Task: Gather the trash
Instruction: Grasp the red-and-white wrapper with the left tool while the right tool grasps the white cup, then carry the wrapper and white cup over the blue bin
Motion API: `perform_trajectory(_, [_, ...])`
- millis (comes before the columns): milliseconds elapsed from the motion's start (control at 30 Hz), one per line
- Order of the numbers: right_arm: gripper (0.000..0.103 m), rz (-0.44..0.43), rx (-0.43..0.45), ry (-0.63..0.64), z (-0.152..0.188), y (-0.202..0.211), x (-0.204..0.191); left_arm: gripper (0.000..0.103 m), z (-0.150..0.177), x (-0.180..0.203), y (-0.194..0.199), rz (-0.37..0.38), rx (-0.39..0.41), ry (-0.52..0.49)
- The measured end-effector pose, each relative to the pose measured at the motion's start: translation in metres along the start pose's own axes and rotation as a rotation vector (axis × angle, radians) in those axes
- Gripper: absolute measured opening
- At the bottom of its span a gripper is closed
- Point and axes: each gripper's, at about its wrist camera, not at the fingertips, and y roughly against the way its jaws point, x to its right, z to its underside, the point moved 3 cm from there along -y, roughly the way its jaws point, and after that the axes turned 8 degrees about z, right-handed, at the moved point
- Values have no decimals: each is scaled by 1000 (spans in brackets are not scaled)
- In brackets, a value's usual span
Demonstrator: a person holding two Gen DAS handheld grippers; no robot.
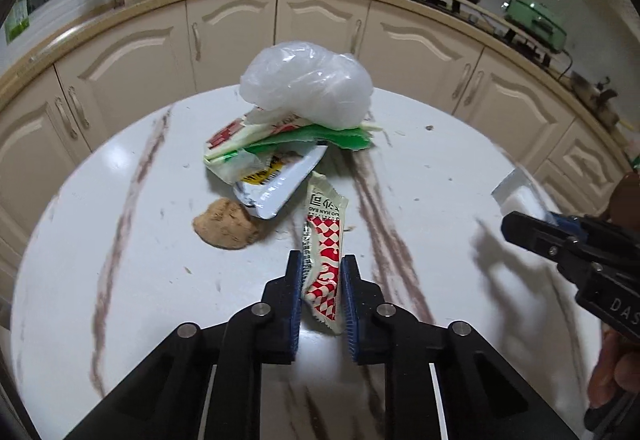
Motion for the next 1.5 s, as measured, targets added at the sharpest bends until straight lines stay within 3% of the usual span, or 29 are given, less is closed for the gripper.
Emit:
perform_trajectory(467, [21, 9, 48, -68, 17, 41, 25, 3, 23, 15, 13, 83, 27, -27])
perform_trajectory(767, [21, 27, 93, -91, 32, 79, 33, 3, 36, 54, 57, 117, 93, -70])
perform_trajectory(1200, [21, 104, 231, -188, 66, 177, 86, 3, 52, 152, 129, 225, 201, -228])
perform_trajectory(1500, [21, 209, 279, -304, 114, 236, 152, 3, 82, 241, 127, 338, 167, -357])
